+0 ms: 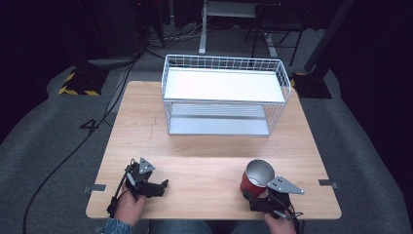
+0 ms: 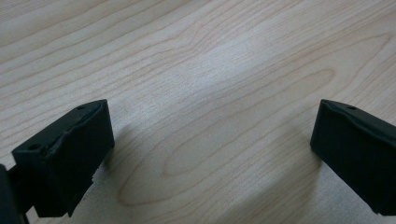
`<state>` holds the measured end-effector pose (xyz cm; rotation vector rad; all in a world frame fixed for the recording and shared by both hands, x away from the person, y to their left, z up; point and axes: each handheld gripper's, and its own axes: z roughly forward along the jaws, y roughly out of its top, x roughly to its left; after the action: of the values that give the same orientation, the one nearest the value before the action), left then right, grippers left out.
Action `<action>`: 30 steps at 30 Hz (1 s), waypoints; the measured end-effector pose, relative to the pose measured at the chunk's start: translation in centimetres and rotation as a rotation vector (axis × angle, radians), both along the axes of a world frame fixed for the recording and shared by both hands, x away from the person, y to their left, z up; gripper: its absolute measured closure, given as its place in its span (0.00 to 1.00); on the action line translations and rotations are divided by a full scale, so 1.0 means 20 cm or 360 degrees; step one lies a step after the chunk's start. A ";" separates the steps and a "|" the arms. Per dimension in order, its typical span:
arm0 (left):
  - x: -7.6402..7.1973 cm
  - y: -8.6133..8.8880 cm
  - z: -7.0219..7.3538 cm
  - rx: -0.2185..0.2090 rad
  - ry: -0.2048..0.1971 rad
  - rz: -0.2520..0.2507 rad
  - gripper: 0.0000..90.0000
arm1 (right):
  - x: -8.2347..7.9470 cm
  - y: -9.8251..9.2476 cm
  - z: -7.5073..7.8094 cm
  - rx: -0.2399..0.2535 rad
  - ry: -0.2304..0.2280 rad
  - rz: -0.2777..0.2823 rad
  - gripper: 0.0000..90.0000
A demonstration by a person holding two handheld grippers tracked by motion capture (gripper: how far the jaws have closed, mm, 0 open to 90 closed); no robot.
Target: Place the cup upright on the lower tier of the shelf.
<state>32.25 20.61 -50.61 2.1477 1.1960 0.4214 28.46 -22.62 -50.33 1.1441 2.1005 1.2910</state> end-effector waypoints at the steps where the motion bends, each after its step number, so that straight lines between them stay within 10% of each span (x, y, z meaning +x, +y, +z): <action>1: 0.00 0.00 0.00 0.0001 0.0000 0.0000 0.00 | 0.00 0.00 0.00 0.0006 0.0005 0.0014 0.01; 6: 0.00 0.00 0.00 0.0003 0.0000 0.0001 0.00 | 0.00 -0.01 0.00 0.0010 0.0013 0.0037 0.16; 30: 0.00 0.00 0.00 -0.0001 0.0002 0.0003 0.00 | -0.01 0.01 0.01 -0.0029 -0.0044 0.0072 0.19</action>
<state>32.27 20.60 -50.61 2.1464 1.1990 0.4207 28.29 -22.41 -50.05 1.0708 2.1254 1.2980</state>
